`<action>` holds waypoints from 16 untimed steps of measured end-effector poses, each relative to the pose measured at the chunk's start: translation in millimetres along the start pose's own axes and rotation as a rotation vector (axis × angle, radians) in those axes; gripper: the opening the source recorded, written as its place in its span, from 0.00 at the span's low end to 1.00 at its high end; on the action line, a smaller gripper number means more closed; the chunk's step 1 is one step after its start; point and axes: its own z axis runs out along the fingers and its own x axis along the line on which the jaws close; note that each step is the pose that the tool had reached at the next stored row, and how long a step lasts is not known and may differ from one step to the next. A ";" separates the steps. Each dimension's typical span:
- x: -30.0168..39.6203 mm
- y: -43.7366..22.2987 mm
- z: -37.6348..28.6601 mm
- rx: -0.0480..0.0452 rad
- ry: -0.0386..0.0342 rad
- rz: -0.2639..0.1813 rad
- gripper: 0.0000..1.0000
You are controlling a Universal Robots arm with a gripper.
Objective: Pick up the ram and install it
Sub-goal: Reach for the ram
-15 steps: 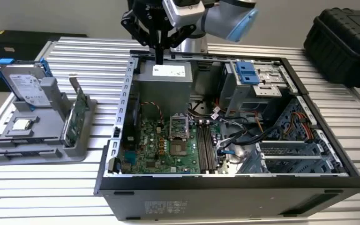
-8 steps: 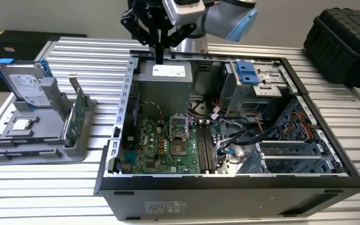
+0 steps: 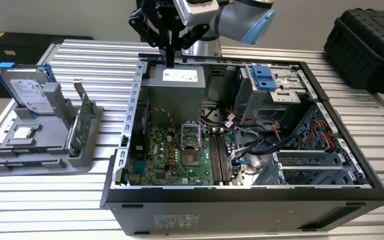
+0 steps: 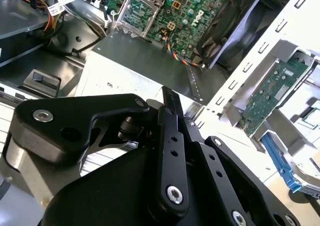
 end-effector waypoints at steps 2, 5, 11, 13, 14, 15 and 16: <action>0.0 0.0 -0.4 0.0000 0.0000 0.000 0.00; 0.5 0.0 -0.8 0.0000 0.0000 0.000 0.00; 9.3 -0.6 -0.9 -0.0001 -0.0001 0.000 0.00; 11.8 -0.8 -1.0 0.0000 0.0000 0.000 0.00; 12.9 -0.9 -1.0 -0.0001 -0.0001 0.000 0.00; 14.1 -1.0 -1.0 -0.0001 -0.0001 0.000 0.00; 15.3 -1.0 -1.1 -0.0001 0.0000 0.000 0.00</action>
